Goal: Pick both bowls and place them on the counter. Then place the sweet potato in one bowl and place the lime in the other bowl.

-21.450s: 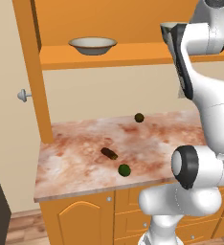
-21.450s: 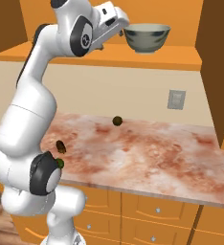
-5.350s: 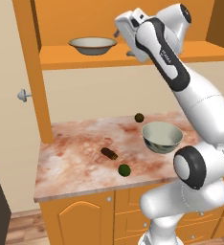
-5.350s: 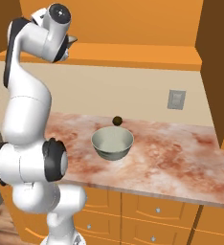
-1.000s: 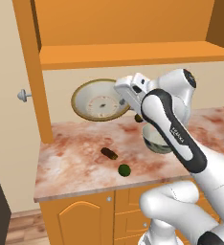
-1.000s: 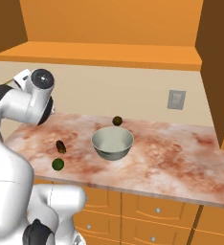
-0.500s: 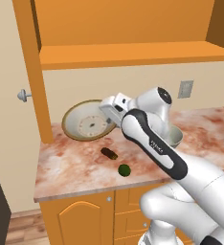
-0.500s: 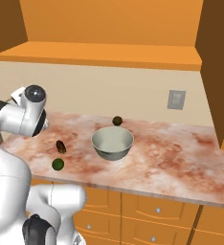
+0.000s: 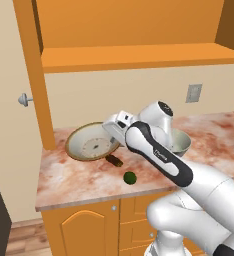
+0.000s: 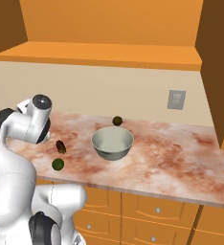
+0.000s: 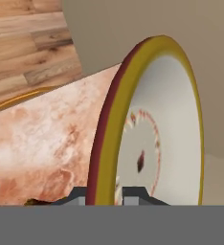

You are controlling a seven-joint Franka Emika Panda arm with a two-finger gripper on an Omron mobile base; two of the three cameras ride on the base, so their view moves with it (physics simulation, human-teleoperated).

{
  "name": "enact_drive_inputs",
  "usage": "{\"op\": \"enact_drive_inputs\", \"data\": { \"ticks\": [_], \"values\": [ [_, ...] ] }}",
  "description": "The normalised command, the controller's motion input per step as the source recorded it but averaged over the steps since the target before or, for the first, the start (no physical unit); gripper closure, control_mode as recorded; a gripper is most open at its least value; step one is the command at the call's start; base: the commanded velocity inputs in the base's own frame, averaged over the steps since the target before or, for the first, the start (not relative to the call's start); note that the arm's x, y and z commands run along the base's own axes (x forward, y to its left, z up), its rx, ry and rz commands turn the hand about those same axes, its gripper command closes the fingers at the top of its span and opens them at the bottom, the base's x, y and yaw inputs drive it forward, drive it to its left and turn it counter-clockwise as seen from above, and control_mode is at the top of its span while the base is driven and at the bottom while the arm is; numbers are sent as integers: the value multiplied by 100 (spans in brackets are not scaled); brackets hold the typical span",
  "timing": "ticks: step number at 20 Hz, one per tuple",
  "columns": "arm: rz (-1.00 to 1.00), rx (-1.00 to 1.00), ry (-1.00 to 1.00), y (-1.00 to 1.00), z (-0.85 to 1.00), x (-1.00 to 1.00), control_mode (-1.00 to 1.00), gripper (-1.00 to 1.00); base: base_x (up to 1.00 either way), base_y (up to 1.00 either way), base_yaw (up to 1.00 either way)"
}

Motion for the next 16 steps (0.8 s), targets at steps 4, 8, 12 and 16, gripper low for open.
{"op": "enact_drive_inputs", "data": {
  "ticks": [4, 8, 12, 16],
  "values": [
    [2, 0, 18, 13, -45, 0, -100, 100, 0, 0, 0],
    [1, 0, 13, 14, -45, -2, -100, 100, 0, 0, 0],
    [3, -2, 5, 21, -35, -3, -100, 100, 0, 0, 0],
    [4, -2, 0, 36, -41, 0, -100, 100, 0, 0, 0]
  ]
}}
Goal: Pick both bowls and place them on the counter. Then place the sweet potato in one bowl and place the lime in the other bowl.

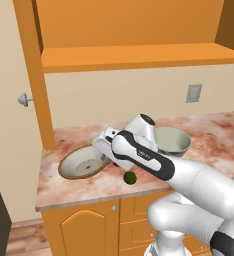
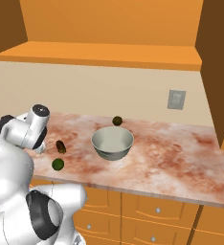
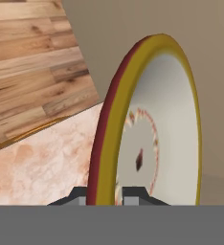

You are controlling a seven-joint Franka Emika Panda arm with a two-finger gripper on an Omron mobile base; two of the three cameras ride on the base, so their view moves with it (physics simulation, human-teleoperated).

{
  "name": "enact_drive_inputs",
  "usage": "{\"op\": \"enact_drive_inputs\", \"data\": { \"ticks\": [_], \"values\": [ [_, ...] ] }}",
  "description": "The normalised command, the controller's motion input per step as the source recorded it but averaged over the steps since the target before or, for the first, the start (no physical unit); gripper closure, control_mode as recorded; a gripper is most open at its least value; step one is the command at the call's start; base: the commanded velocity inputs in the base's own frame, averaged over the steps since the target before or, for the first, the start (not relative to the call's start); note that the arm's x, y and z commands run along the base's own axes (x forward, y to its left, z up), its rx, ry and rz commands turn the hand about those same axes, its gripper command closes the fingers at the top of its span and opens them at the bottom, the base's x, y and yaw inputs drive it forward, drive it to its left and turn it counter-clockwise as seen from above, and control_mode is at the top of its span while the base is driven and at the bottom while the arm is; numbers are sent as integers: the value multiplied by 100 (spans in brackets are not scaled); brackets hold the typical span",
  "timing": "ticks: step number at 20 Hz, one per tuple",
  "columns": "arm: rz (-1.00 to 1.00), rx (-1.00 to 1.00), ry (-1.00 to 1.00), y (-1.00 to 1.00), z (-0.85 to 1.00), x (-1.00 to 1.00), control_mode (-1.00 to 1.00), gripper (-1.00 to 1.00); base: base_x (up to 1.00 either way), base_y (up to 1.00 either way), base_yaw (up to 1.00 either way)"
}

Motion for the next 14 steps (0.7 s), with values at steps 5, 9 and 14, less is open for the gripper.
{"op": "enact_drive_inputs", "data": {
  "ticks": [5, 9, 14],
  "values": [
    [3, 0, 0, 26, -43, 1, -100, 100, 0, 0, 0],
    [0, 0, 0, 5, -33, 4, -100, 100, 0, 0, 0],
    [0, 0, 0, 1, -19, 8, -100, 100, 0, 0, 0]
  ]
}}
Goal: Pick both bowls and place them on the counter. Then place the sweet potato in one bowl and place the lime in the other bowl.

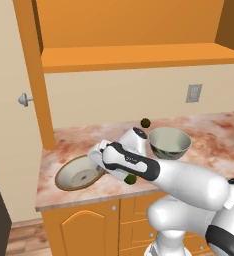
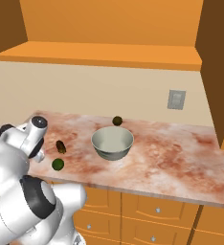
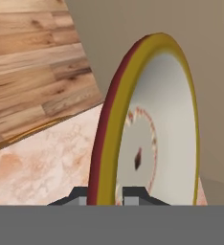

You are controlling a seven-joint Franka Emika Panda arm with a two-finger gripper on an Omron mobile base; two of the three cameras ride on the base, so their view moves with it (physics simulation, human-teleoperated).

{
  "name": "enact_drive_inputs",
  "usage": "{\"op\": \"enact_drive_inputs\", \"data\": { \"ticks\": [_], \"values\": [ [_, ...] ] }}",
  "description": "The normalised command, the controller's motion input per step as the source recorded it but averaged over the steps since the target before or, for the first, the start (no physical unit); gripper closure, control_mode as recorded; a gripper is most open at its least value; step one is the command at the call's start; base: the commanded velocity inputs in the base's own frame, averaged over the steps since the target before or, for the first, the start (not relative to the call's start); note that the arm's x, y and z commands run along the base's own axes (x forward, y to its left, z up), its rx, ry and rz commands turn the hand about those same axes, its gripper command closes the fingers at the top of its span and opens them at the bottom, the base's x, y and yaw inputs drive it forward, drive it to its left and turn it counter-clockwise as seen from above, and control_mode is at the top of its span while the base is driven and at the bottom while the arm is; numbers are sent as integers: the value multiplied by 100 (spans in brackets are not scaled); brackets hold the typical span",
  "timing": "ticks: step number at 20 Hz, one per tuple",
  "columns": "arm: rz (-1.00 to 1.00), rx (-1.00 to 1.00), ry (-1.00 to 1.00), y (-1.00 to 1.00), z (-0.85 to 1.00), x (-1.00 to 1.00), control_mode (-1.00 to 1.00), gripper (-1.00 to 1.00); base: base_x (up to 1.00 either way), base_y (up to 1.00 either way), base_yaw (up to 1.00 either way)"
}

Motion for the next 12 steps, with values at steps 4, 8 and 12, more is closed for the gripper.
{"op": "enact_drive_inputs", "data": {
  "ticks": [4, 8, 12],
  "values": [
    [0, 0, 0, 2, -10, 23, -100, 100, 0, 0, 0],
    [2, 0, 0, 2, -15, 31, -100, 100, 0, 0, 0],
    [2, 0, 3, 7, -16, 28, -100, 100, 0, 0, 0]
  ]
}}
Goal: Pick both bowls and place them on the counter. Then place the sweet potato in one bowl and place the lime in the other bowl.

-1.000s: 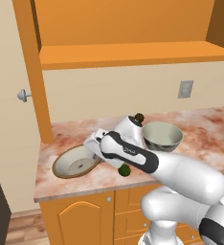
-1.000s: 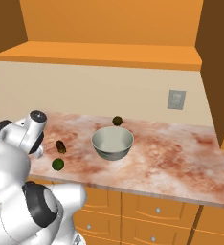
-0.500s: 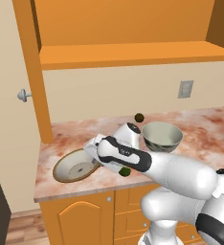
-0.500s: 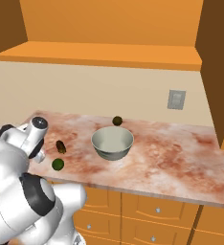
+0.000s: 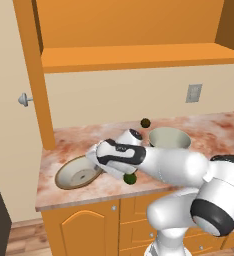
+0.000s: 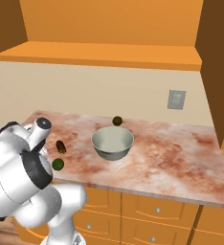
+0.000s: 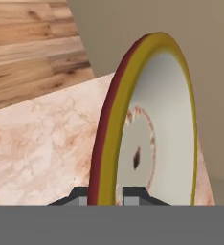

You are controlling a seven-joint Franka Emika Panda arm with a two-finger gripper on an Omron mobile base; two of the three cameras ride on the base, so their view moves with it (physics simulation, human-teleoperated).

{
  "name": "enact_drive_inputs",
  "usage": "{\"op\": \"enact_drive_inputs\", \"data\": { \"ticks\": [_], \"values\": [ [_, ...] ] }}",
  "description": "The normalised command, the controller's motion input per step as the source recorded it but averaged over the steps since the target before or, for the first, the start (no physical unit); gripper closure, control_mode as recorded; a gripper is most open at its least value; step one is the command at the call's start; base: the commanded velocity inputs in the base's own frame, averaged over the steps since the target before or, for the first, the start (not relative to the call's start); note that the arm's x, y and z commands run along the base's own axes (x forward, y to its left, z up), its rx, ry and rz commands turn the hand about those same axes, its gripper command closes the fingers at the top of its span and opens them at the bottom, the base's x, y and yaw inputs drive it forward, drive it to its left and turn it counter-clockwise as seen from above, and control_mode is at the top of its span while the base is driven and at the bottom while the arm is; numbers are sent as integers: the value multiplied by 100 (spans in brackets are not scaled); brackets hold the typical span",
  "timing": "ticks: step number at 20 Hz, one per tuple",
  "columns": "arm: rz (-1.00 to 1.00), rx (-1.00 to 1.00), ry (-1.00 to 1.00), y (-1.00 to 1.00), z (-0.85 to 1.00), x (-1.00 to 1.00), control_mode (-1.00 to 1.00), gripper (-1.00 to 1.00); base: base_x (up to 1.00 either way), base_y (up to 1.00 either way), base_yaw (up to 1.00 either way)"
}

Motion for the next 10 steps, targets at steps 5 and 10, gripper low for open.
{"op": "enact_drive_inputs", "data": {
  "ticks": [5, 10],
  "values": [
    [1, 0, 5, 15, -28, 23, -100, 100, 0, 0, 0],
    [0, -2, 8, 29, -45, 24, -100, 100, 0, 0, 0]
  ]
}}
